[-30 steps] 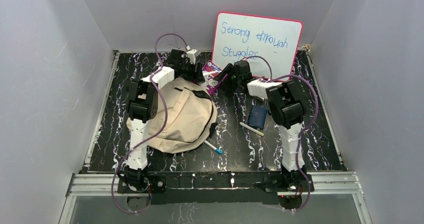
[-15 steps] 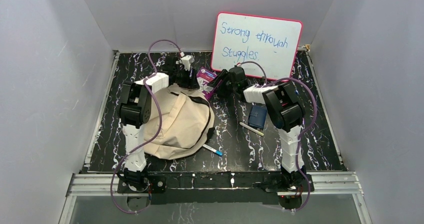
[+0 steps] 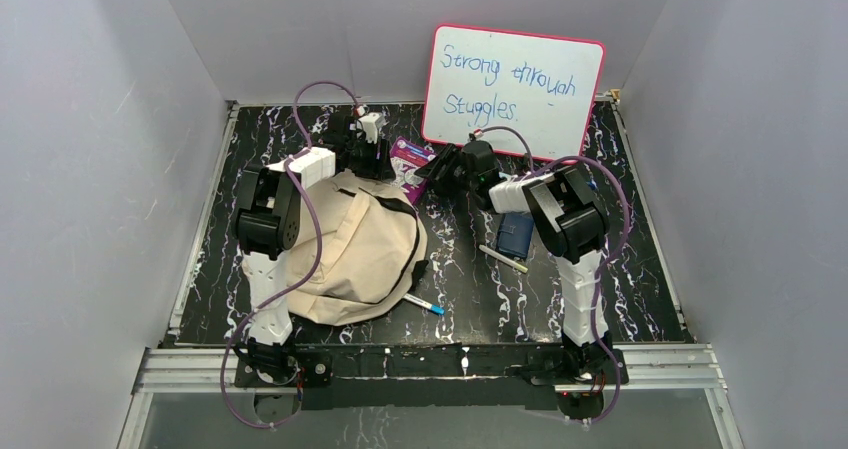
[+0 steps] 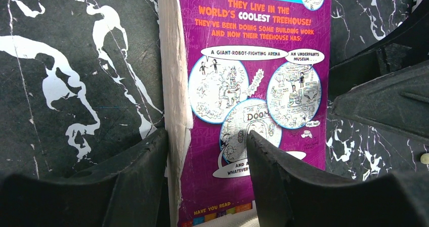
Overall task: Pack the student bag
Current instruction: Pick up the book from the center of the board.
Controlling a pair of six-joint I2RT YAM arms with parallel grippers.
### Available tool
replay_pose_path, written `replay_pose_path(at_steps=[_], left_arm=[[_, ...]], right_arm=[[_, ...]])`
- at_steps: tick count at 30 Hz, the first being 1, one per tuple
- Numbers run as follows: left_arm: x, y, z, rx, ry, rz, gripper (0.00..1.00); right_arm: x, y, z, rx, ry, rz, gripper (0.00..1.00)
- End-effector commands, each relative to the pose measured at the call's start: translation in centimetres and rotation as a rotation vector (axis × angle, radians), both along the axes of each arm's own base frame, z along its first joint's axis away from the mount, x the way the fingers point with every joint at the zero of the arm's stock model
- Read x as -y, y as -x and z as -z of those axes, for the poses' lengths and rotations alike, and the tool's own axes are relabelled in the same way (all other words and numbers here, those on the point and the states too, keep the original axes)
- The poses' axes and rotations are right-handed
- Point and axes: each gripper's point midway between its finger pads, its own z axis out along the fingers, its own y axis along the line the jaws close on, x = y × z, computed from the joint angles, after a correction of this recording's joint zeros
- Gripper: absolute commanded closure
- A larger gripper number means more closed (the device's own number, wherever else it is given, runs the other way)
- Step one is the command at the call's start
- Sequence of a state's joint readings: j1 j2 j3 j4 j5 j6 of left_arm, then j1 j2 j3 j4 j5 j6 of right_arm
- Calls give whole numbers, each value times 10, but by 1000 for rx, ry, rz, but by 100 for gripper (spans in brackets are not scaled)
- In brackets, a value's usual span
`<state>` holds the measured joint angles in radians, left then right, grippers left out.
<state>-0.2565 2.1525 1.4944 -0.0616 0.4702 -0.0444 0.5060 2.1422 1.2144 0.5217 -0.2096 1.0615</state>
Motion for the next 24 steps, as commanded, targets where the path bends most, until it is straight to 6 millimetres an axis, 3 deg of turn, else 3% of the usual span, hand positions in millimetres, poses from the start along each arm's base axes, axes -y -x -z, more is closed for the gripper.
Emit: replay_pose_path(at_steps=[1,7,11,14,20,22,24], left_arm=[[39,50,-1,-123,54,131,46],[44,53,-4,-130,74,144,47],[50,56,-7,-135,87,159,48],[53,57,-8,-137,90,155,59],[53,53,-7,-147,95,126,93],[54,51,-8,-147,99,119,100],[54,49,-11,-139,101,110,100]], right_arm=[[-41,18,-65,224,-183,-163,35],[-41,26,-84,287,-248,-185,39],[-39,28,-81,275,-245,-181,40],[-34,26,-72,244,-179,-161,40],[-18,27,-61,230,-68,-114,43],[-16,29,-58,226,-54,-114,44],[-13,29,-53,209,-34,-103,44]])
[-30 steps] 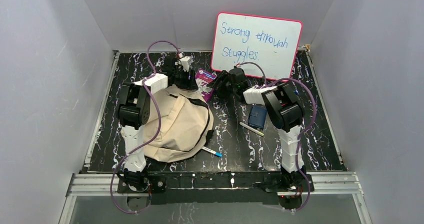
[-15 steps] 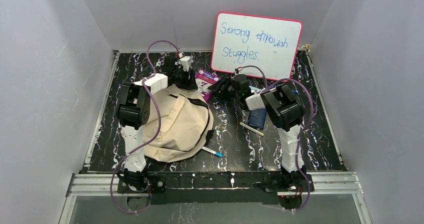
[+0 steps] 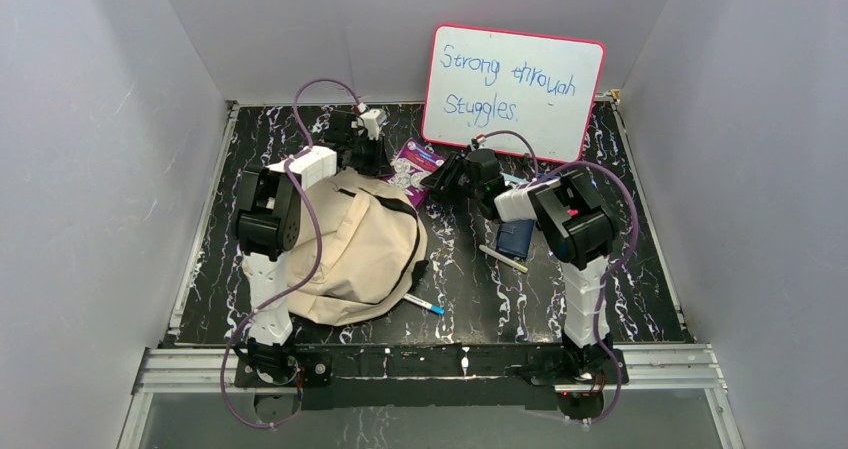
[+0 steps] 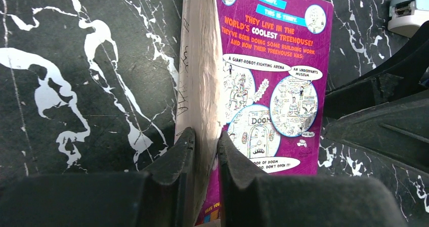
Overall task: Pack the student bag
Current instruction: Pick up the book from the center of the board.
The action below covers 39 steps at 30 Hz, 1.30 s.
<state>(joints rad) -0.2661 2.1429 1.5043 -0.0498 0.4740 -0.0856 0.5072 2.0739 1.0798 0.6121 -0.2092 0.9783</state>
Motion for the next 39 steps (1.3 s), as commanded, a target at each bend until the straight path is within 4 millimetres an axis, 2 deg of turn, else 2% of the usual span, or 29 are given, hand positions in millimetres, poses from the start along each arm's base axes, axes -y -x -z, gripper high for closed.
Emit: replay_pose_path(at_steps=[1,4,8,10,16,18,21,26,30,34,39], left_arm=[[45,50,-3,-136,71,124,100],[42,44,-15,-100,59,106,100],[44,33,-37,-53,88,94,100],[45,29,-41,-48,98,86,100],[32,17,-29,-84,130,-21,100],[24,16,-33,-91,176,-54,100],[17,9,-56,-54,266,-76,100],[11,1,-98,-19,402,-79,100],[9,1,-119,-4,482,-75,100],[5,3,-125,-17,544,-73,100],[6,8,-125,-24,578,-61,100]], right_arm=[[-24,9,-52,122,-61,-66,44],[-13,8,-45,118,10,-35,43],[11,8,-33,80,116,49,35],[17,9,-31,64,123,70,31],[31,15,-8,-68,141,147,25],[35,16,-2,-96,143,162,25],[41,19,4,-120,143,180,25],[49,20,4,-114,145,194,24],[47,18,-4,-78,91,178,23],[42,15,-14,-50,0,153,21],[32,11,-38,47,-129,104,20]])
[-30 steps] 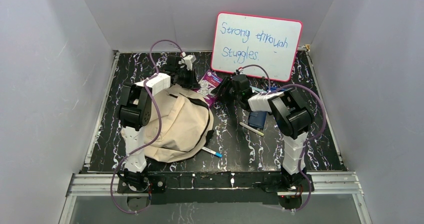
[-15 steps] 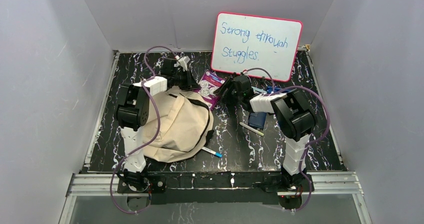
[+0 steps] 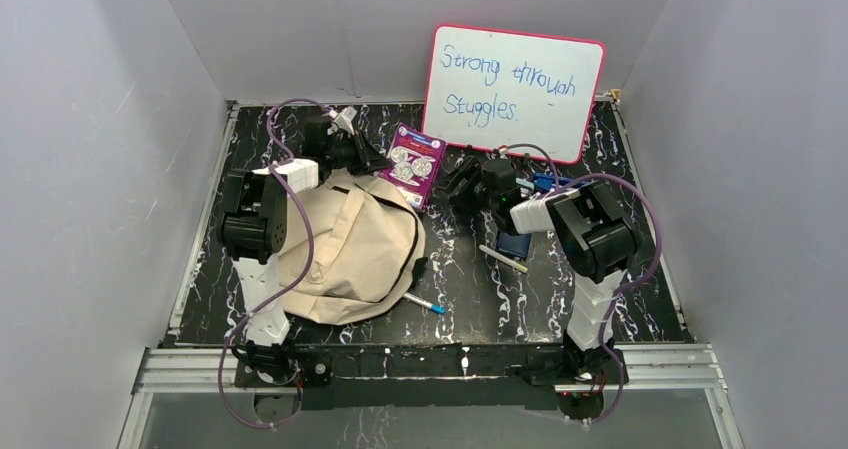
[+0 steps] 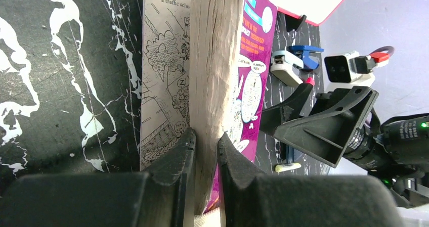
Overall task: Pack the student bag
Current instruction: Pick up the book from the center of the board.
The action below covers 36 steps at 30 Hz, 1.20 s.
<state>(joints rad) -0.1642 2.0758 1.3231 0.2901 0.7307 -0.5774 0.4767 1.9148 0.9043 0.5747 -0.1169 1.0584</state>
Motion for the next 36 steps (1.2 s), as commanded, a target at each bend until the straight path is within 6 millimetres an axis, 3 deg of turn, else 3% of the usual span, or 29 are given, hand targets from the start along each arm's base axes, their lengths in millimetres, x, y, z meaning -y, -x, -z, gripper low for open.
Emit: replay_pose_path(at_steps=[1,5,14,20,24,27,29,34,36], left_arm=[[9,5,-81,159,128,70,100],[11,9,-82,164,141,91,100],[12,14,-81,161,150,109,100],[9,15,-74,149,122,104,100],[-2,9,-79,173,81,52,69],[-13,3,-94,216,45,7,53],[-18,0,-105,245,14,-10,43],[-22,2,-134,314,-7,-23,38],[-23,5,-143,332,-8,-24,37]], right_arm=[[-14,-9,-39,154,-147,-53,20],[-26,-18,-51,196,-185,-104,20],[-57,-41,-35,135,-229,-193,24],[-60,-45,-55,207,-278,-201,41],[-49,-40,-63,262,-271,-191,64],[-41,-35,-66,291,-263,-192,85],[-37,-34,-70,319,-245,-199,93],[-31,-36,-94,433,-119,-235,100],[-24,-37,-118,522,-34,-242,100]])
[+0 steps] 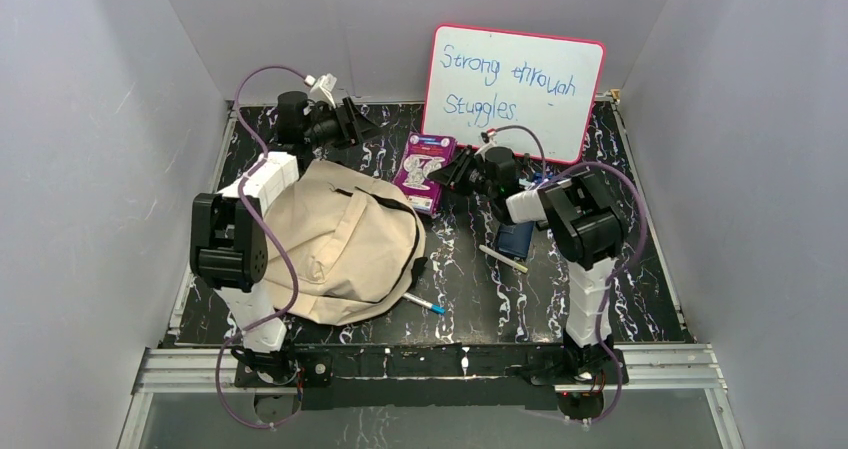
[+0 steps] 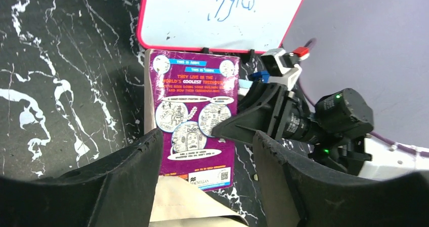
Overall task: Pack the student bag
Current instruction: Pick up the book from the center of the board.
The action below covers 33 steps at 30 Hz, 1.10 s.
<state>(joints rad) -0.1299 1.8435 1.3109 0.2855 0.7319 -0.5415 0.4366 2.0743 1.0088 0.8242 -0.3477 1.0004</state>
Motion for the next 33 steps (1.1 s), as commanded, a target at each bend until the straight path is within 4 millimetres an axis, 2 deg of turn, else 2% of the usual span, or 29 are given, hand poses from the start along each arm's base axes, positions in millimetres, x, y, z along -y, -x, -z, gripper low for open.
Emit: replay_pose_path(at_steps=[1,7,13,15,18,20,26,33], left_arm=[[-5,6,-42,102,-23,-4,37],[-2,32,-87,243,-30,40,35],[11,67,-126,449,-124,27,35],[25,87,-139,553,-187,58,33],[49,127,-153,713,-247,203,32],[60,148,-160,761,-243,281,32],[68,186,-170,829,-212,454,34],[78,217,-157,731,-153,655,32]], right_arm=[[8,-11,-110,408,99,-23,100],[33,10,-152,611,329,-79,100],[44,59,-187,798,459,-265,100],[49,73,-194,817,498,-318,100],[52,100,-205,862,516,-427,100],[51,122,-213,902,495,-514,100],[49,175,-233,991,400,-710,100],[43,207,-249,1074,289,-842,100]])
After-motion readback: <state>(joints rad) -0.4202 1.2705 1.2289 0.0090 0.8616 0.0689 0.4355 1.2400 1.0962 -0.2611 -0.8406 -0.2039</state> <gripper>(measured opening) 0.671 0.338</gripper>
